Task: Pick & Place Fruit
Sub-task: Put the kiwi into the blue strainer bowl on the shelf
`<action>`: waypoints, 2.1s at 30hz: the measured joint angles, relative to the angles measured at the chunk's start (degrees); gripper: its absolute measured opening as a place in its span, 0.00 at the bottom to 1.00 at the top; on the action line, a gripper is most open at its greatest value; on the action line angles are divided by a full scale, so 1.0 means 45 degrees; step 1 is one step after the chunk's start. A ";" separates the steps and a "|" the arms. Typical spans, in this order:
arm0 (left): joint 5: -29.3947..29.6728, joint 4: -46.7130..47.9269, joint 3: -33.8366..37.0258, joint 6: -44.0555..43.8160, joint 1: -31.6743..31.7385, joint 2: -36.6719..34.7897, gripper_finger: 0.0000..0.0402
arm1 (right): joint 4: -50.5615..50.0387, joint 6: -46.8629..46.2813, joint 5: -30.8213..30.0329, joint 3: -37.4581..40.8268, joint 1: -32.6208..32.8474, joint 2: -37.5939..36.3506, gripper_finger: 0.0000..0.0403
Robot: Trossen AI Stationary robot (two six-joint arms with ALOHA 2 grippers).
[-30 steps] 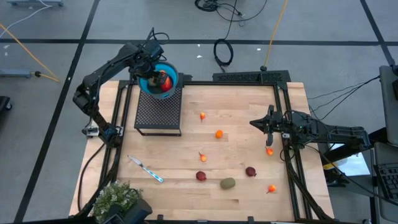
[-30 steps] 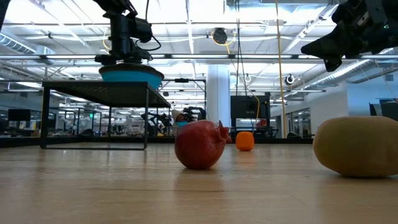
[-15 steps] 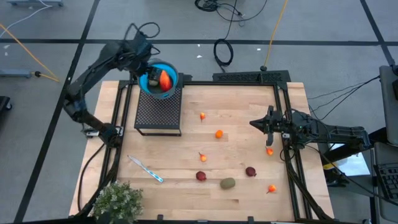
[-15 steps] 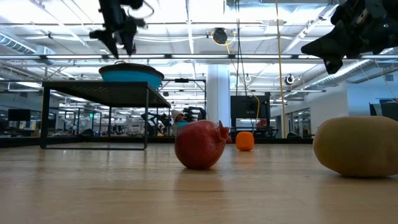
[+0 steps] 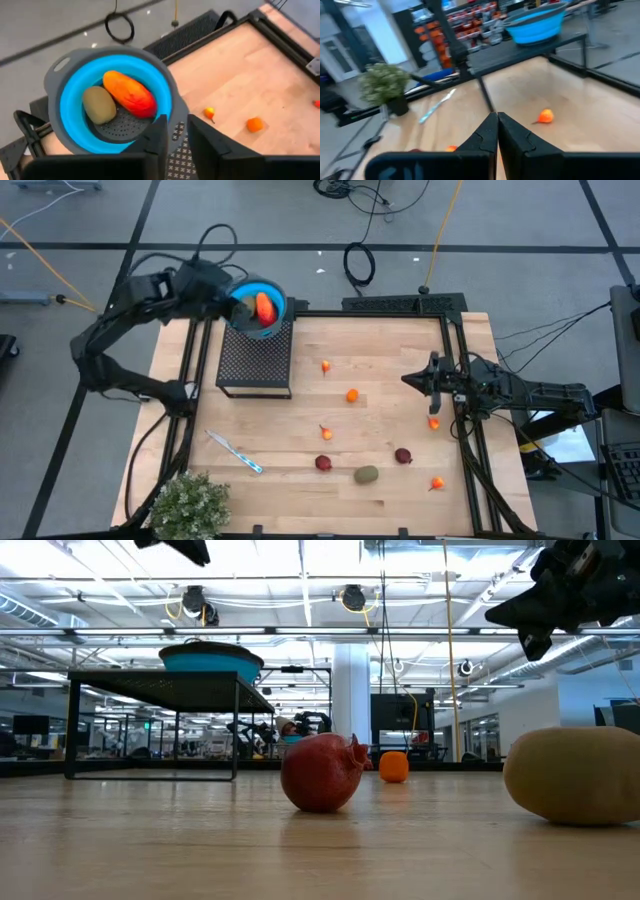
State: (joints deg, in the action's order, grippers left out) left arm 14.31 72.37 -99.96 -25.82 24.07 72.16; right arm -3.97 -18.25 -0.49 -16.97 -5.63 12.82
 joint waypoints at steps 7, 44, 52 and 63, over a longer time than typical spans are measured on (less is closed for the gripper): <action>0.1506 -0.0771 0.0000 -0.0204 -0.2739 -0.0146 0.02 | 0.0654 -0.0154 0.1722 0.0000 0.0010 0.0008 0.01; 0.4698 -0.8584 0.8234 -0.0649 -0.9488 -0.3122 0.00 | 0.5201 -0.0188 0.4019 -0.0389 0.2460 0.5074 0.00; 0.4465 -0.9672 1.0544 -0.0655 -0.9975 -0.5038 0.01 | 0.3519 0.0721 0.2357 -0.2606 0.3719 0.7108 0.00; 0.4568 -0.9897 1.2546 -0.0613 -1.1208 -0.7092 0.00 | 0.0882 0.0980 0.0661 -0.5950 0.5508 1.0258 0.00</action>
State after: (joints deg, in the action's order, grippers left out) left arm 34.87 27.83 -43.50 -28.58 -26.37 40.25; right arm -0.01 -13.84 2.49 -43.75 19.16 58.98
